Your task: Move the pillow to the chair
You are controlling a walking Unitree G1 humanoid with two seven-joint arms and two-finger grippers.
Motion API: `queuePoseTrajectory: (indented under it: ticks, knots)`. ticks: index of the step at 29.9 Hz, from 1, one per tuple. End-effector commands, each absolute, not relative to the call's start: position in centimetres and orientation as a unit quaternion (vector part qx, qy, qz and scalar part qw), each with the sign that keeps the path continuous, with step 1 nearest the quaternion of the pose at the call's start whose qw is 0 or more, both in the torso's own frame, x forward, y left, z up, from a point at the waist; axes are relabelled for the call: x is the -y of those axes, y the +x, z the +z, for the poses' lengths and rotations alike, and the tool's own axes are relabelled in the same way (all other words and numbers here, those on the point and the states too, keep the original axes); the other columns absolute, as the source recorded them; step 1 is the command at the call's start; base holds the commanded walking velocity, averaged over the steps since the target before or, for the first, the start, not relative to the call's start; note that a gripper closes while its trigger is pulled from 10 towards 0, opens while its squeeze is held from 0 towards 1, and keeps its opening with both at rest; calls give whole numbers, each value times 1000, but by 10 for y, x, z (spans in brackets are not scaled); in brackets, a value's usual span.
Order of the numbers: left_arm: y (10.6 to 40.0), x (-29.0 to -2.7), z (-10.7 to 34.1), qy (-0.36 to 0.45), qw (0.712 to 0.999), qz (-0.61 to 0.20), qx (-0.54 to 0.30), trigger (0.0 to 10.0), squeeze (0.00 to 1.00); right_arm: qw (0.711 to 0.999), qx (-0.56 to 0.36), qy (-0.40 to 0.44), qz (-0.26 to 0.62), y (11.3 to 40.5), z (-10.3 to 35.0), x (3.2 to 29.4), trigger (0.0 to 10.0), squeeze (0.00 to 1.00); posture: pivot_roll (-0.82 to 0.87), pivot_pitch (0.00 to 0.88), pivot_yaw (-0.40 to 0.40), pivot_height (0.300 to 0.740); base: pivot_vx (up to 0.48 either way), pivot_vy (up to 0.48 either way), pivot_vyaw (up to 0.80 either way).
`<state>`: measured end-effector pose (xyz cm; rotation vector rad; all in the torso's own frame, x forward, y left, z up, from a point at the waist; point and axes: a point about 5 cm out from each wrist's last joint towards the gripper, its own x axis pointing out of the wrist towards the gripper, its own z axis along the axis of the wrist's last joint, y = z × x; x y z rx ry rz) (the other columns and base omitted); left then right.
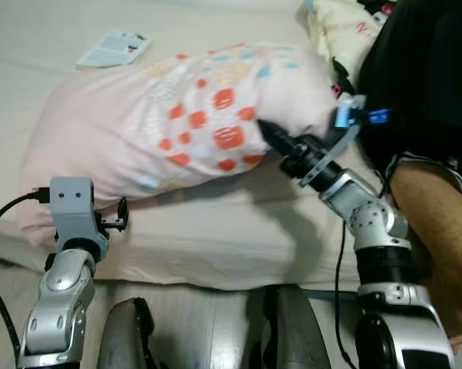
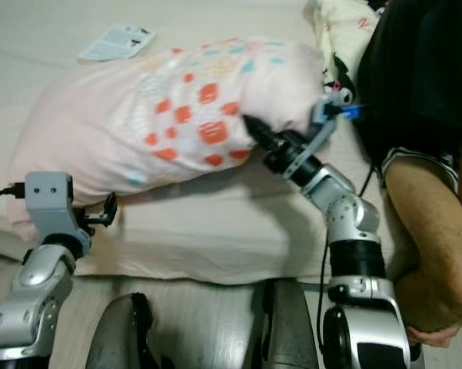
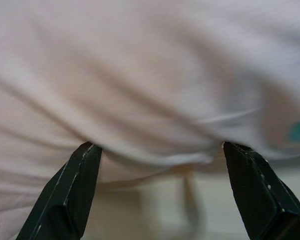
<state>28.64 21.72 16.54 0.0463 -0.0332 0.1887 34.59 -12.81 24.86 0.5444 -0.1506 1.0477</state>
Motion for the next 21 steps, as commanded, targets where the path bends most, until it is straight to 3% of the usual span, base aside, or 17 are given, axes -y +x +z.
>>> queuePoseTrajectory:
  ticks: [1,9,21]
  knots:
    - [288,-215,161,14,995,96,14,10000,0,795,90,247,547,331,264,118,0,0,-30,168,-47,498,0,0,0]
    - [300,-216,165,-1,992,121,27,10000,0,784,103,234,565,312,277,118,0,0,-37,84,-66,523,0,0,0]
    - [298,-207,150,-10,993,120,8,10000,0,811,38,260,523,285,229,114,0,0,-42,32,-52,557,-317,0,0]
